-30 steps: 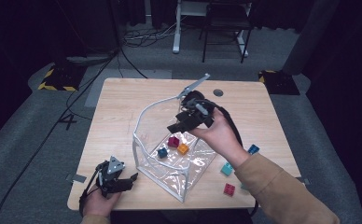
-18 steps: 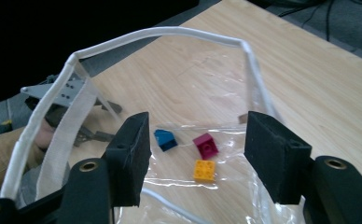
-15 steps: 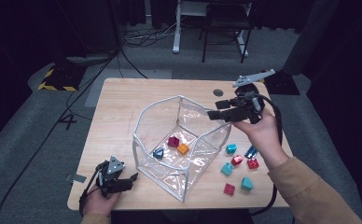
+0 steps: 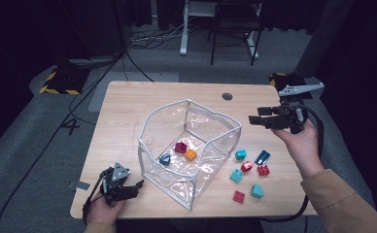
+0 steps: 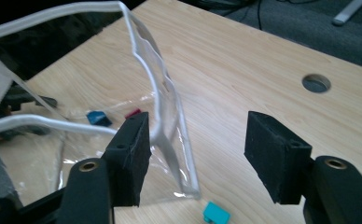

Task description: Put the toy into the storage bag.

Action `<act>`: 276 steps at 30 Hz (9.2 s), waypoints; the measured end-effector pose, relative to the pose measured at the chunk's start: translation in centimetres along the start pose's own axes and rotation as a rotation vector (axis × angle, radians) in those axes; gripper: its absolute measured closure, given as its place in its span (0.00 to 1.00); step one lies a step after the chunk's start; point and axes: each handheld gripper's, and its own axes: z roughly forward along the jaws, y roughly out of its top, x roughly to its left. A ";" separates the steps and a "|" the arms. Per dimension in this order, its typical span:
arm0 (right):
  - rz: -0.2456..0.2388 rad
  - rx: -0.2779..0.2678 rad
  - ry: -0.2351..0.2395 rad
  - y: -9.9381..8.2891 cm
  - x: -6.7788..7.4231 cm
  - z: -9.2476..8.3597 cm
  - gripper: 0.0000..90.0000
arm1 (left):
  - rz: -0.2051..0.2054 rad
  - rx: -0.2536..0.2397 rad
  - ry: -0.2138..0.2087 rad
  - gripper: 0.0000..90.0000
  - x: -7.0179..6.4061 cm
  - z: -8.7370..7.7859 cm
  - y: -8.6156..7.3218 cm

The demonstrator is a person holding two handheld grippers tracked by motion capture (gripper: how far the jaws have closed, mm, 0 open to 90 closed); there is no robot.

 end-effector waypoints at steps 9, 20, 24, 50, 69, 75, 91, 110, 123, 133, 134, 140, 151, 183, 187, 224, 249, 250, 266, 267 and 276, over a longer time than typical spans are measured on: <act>0.048 0.036 -0.061 -3.1 -2.4 0.5 0.45 | 0.000 0.000 0.000 0.32 0.0 0.0 0.0; 0.087 0.098 -0.064 -6.3 -3.4 3.0 0.45 | 0.000 0.000 0.001 0.32 0.0 0.0 0.0; 0.084 0.131 -0.063 -7.2 -3.3 4.3 0.45 | 0.000 0.000 0.001 0.32 0.0 0.0 0.0; 0.119 0.312 -0.068 -11.9 -3.3 11.7 0.48 | 0.001 0.000 0.000 0.32 0.0 0.0 0.0; 0.097 0.356 -0.095 -12.5 -3.0 13.4 0.65 | 0.000 0.000 0.001 0.32 0.0 0.0 0.0; 0.094 0.349 -0.092 -12.3 -2.9 12.7 0.65 | -0.001 0.000 0.001 0.32 0.0 0.0 0.0; 0.053 0.230 -0.061 -9.3 -1.8 7.9 0.65 | -0.001 0.000 0.001 0.32 0.0 0.0 0.0; 0.036 0.084 0.000 -5.1 -0.5 2.1 0.65 | -0.001 0.000 0.001 0.32 0.0 0.0 0.0; 0.009 0.001 0.029 -2.5 0.6 -0.5 0.65 | -0.001 0.000 0.000 0.32 0.0 0.0 0.0; -0.039 -0.024 0.063 0.1 2.2 -0.9 0.66 | -0.003 0.000 0.001 0.32 0.0 0.0 0.0; -0.042 -0.026 0.076 0.6 2.5 -0.8 0.66 | -0.002 0.000 0.001 0.32 0.0 0.0 0.0; -0.083 -0.036 0.113 2.3 4.2 0.0 0.66 | -0.002 0.000 0.001 0.32 0.0 0.0 0.0; -0.150 -0.007 0.168 5.4 7.7 2.6 0.66 | 0.000 0.000 0.000 0.31 0.0 0.0 0.0; -0.246 0.218 0.211 8.2 13.2 13.0 0.66 | 0.003 0.001 -0.001 0.31 0.0 0.0 0.0; -0.251 0.262 0.205 7.8 13.5 14.4 0.66 | 0.004 0.001 -0.002 0.31 0.0 0.0 0.0; -0.268 0.387 0.219 7.0 15.3 15.1 0.45 | 0.004 0.002 -0.004 0.31 0.0 0.0 0.0; -0.153 0.120 0.137 5.0 7.8 4.4 0.46 | 0.002 0.001 -0.005 0.31 0.0 0.1 0.1; -0.144 0.114 0.128 4.7 7.2 4.0 0.46 | 0.001 0.001 -0.005 0.31 0.0 0.1 0.1; -0.031 0.065 0.007 0.5 1.1 -0.2 0.43 | 0.003 0.003 -0.003 0.31 0.0 0.1 0.1; -0.029 0.066 0.001 0.3 0.9 -0.3 0.42 | 0.003 0.003 -0.003 0.31 0.0 0.1 0.1; 0.029 0.090 -0.046 -2.1 -1.9 -0.5 0.36 | 0.002 0.003 -0.003 0.31 0.0 0.1 0.1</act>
